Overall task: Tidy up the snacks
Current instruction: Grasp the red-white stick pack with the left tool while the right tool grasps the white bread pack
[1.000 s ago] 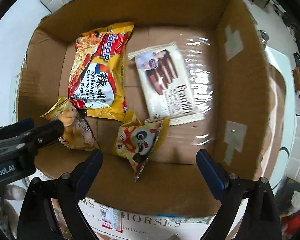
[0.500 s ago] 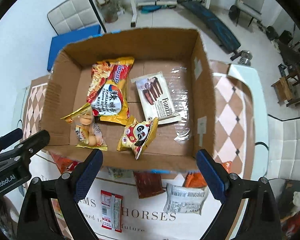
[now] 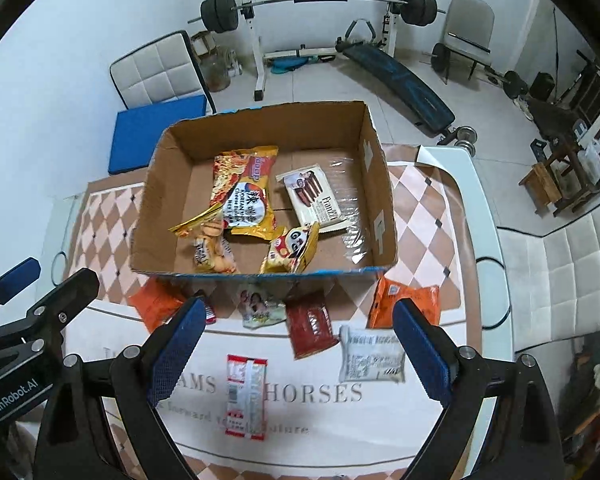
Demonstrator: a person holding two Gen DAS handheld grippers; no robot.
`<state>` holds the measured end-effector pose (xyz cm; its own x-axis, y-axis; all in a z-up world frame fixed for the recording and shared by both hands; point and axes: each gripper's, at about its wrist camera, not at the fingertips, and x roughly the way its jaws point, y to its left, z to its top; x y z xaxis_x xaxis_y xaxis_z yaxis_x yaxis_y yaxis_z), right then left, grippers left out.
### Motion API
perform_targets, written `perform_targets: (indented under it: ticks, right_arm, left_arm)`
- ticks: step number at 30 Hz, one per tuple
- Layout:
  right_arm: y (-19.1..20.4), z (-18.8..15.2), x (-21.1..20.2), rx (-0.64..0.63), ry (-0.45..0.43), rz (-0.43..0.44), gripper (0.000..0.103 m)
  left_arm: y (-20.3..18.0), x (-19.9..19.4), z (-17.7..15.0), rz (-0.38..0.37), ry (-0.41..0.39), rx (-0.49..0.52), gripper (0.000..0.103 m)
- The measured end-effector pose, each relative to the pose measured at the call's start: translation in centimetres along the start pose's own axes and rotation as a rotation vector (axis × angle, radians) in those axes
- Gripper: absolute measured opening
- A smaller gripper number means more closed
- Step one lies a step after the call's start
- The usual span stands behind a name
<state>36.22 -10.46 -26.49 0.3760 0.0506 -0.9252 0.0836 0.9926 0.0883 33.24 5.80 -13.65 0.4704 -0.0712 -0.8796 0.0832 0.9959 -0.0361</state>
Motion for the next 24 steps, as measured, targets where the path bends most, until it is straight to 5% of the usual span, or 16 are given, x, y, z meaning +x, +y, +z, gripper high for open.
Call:
perform_targets:
  ticks: [5, 18, 21, 24]
  right_arm:
    - [-1.2, -2.6, 0.1, 0.038, 0.051, 0.073, 0.099]
    - [-11.5, -9.1, 11.8, 0.217, 0.347, 0.043, 0.099]
    - [-12.4, -8.9, 14.5, 0.157, 0.371, 0.018, 0.099]
    - [-11.4, -8.5, 16.9, -0.067, 0.416, -0.013, 0.099]
  left_arm:
    - [-0.2, 1.0, -2.7, 0.027, 0.065, -0.013, 0.1]
    - [-4.5, 16.7, -13.2, 0.025, 0.521, -0.046, 0.1]
    - [-5.8, 18.7, -14.1, 0.044, 0.555, -0.013, 0.1]
    - [-6.8, 19.9, -14.9, 0.062, 0.578, 0.004, 0.1]
